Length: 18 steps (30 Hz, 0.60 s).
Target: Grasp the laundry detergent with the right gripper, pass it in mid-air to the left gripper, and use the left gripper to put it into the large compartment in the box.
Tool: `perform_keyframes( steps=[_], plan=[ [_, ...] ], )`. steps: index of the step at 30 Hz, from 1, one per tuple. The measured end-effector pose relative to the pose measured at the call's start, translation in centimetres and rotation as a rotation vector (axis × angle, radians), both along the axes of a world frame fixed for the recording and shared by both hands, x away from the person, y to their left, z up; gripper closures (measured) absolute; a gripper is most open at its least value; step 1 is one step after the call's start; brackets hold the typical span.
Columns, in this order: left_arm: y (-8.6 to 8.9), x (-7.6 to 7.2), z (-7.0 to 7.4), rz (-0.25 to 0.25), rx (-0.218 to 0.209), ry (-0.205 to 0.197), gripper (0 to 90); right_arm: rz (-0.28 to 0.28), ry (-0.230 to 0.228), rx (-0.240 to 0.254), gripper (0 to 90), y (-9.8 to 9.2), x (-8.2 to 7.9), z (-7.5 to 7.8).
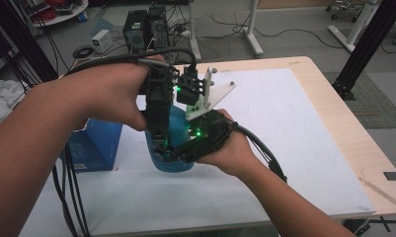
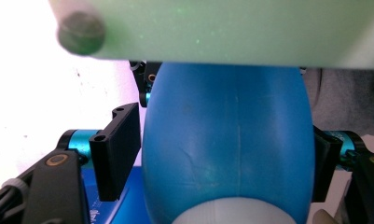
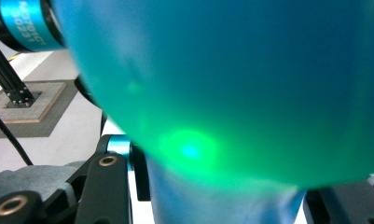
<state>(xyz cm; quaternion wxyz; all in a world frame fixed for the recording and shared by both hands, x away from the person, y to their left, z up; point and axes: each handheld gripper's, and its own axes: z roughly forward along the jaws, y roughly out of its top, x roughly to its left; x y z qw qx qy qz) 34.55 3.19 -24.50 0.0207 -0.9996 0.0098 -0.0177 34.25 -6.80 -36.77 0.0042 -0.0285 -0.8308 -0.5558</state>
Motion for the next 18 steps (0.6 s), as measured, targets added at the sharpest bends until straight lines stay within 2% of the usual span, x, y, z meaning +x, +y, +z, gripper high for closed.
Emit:
perform_keyframes(
  steps=[4,8,14,18],
  plan=[
    [-0.01,-0.03,0.01,-0.001,0.002,0.000,31.6,-0.001,0.001,0.001,46.5,0.03,0.02,-0.01],
    [-0.06,-0.06,0.00,0.004,0.003,0.009,38.6,-0.005,0.002,0.005,46.5,0.02,0.08,-0.01],
    [-0.12,-0.05,-0.01,0.015,0.017,0.009,39.1,-0.003,0.005,-0.001,46.5,0.00,0.07,-0.01],
    [-0.11,-0.17,0.09,0.033,0.009,0.013,39.2,0.006,0.007,0.005,46.4,-0.03,0.07,0.02]
  ],
)
